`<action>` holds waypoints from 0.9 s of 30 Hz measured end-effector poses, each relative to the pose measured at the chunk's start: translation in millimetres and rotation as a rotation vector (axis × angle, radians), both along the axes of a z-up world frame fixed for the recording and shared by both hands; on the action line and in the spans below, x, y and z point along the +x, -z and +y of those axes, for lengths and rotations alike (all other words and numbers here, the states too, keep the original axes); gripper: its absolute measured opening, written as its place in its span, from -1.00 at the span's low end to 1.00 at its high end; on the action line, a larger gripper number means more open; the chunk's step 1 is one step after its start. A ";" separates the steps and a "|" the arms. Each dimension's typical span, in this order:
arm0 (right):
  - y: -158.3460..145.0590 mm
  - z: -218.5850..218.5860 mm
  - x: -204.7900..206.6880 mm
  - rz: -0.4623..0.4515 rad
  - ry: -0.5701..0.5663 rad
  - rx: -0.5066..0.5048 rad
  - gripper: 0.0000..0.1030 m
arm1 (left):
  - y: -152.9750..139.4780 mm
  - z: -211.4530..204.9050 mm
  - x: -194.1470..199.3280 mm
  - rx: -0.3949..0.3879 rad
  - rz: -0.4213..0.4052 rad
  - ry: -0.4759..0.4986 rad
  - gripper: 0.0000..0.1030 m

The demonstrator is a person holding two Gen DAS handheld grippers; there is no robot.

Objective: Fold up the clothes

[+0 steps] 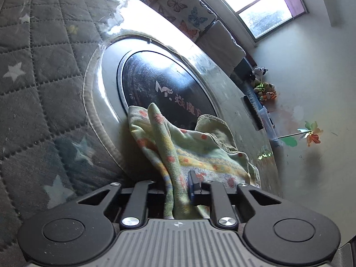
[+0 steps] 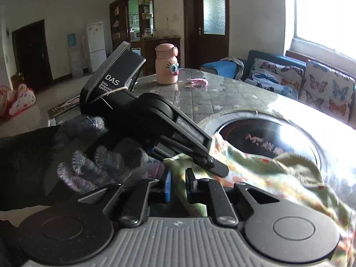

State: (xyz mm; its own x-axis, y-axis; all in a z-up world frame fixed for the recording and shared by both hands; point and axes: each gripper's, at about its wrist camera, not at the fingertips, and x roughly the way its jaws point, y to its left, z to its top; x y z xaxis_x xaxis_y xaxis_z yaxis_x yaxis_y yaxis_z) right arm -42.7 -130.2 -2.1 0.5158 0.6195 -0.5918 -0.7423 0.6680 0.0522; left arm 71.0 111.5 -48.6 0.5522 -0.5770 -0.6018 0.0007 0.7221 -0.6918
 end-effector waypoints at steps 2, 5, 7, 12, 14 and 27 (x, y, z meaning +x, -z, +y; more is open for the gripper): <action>0.8 -12.3 -0.8 0.012 0.035 0.012 -0.75 | -0.1 0.5 -0.3 0.002 -0.002 0.001 -0.75; 1.6 -39.5 4.7 0.025 0.133 0.020 -0.67 | -0.9 -1.1 -0.8 0.014 -0.007 0.000 -0.75; 3.1 -59.4 11.1 0.018 0.220 0.008 -0.65 | -1.3 -2.5 -1.1 0.023 -0.011 -0.002 -0.75; 12.1 -88.7 42.2 0.016 0.380 -0.031 -0.63 | -2.2 -5.1 -0.8 0.041 -0.016 -0.007 -0.75; 15.7 -92.2 52.8 0.023 0.389 -0.026 -0.63 | -2.5 -5.7 -0.4 0.046 -0.015 -0.010 -0.75; 37.7 -134.4 107.6 0.043 0.575 -0.003 -0.55 | -3.1 -8.0 -0.7 0.066 -0.015 -0.011 -0.75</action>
